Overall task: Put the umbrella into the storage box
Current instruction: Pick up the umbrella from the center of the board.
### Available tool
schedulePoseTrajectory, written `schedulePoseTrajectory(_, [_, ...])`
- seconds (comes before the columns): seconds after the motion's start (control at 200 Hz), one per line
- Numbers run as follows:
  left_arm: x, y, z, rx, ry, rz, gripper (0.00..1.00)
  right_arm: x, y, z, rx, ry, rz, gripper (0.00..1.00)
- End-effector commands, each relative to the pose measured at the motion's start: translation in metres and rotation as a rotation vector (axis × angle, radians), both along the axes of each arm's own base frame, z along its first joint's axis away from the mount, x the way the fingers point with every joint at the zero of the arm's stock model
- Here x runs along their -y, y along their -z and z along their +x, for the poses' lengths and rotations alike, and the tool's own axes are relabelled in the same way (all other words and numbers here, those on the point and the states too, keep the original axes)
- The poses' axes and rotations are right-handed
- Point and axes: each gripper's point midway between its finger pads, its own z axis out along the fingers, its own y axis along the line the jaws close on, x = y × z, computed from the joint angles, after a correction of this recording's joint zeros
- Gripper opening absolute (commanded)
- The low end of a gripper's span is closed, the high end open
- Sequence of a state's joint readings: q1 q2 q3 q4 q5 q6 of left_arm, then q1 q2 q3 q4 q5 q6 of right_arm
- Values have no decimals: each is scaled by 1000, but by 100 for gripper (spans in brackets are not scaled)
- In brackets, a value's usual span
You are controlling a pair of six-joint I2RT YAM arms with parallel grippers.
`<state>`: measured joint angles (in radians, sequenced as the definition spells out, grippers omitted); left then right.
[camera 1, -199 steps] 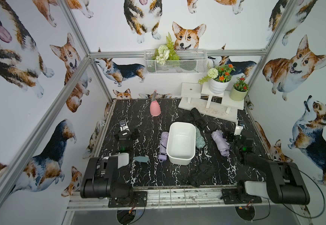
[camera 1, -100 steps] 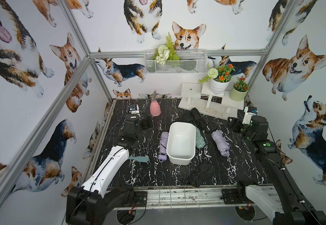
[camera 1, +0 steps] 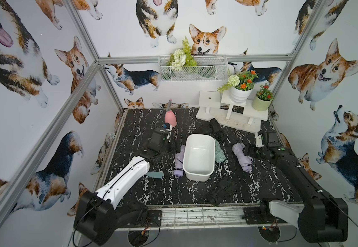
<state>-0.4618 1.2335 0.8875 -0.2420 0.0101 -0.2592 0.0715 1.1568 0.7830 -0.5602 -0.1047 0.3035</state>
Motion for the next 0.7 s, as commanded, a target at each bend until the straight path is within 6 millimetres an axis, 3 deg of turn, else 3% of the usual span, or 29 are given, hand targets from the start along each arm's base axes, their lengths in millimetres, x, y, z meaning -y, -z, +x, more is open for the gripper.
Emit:
schedulePoseTrajectory(0.0, [12, 2, -4, -10, 55, 5, 92, -2, 8, 1, -20, -37, -21, 86])
schedulePoseTrajectory(0.23, [19, -2, -3, -13, 67, -4, 93, -4, 29, 8, -88, -61, -44, 87])
schedulePoseTrajectory(0.546, [25, -22, -9, 5, 89, -32, 94, -11, 58, 24, -165, -98, -49, 87])
schedulePoseTrajectory(0.696, [24, -20, -10, -4, 85, -34, 94, -15, 71, 25, -202, -108, -52, 79])
